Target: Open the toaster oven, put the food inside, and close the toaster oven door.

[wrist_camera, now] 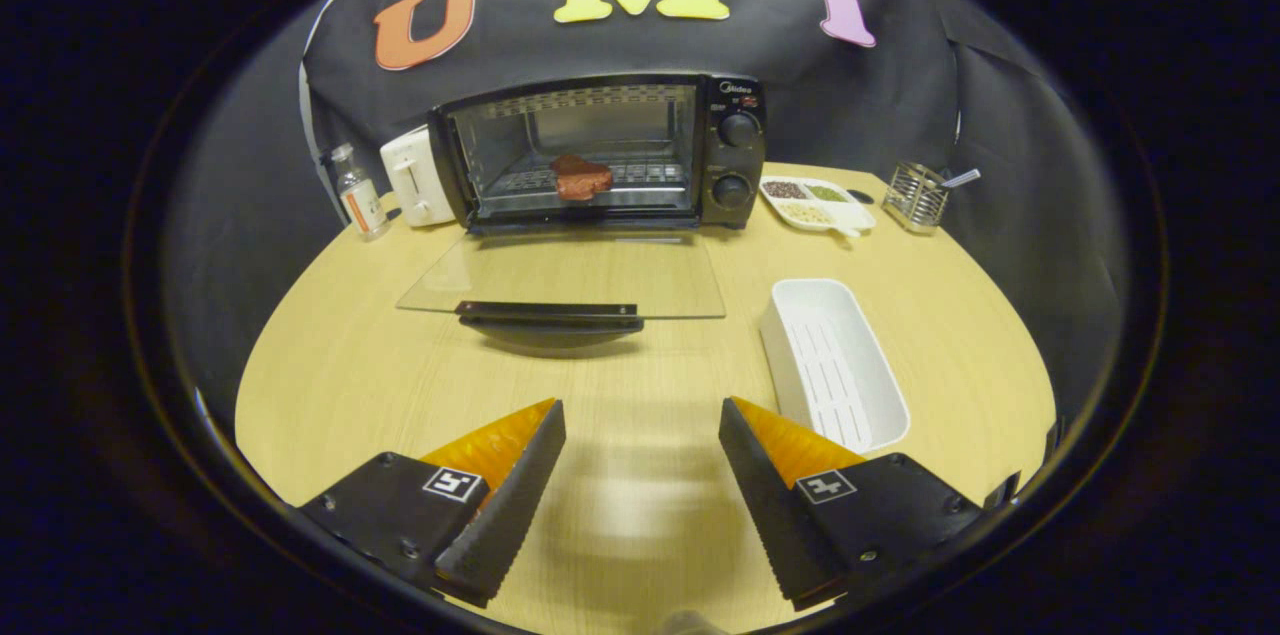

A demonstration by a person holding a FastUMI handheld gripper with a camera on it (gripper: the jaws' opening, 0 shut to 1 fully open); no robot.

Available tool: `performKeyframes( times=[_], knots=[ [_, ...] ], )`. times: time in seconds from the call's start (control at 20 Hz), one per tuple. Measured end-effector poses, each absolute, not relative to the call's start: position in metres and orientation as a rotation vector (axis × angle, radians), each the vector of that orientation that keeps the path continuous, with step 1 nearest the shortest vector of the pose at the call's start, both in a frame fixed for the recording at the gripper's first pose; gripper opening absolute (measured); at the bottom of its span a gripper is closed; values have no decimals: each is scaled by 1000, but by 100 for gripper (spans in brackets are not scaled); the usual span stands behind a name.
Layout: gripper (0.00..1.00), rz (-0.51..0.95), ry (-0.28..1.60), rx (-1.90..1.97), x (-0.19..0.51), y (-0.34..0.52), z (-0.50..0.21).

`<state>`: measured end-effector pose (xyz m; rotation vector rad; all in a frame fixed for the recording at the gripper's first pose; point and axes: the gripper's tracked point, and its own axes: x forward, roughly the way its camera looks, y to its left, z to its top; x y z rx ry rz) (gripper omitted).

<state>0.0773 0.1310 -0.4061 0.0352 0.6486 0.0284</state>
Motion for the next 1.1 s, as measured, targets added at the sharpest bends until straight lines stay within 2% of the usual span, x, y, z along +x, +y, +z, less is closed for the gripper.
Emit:
performKeyframes(
  times=[0.75, 1.1],
  knots=[
    [99, 69, 670, 9, 139, 164, -442],
    [99, 87, 668, 10, 154, 171, -437]
  ],
)
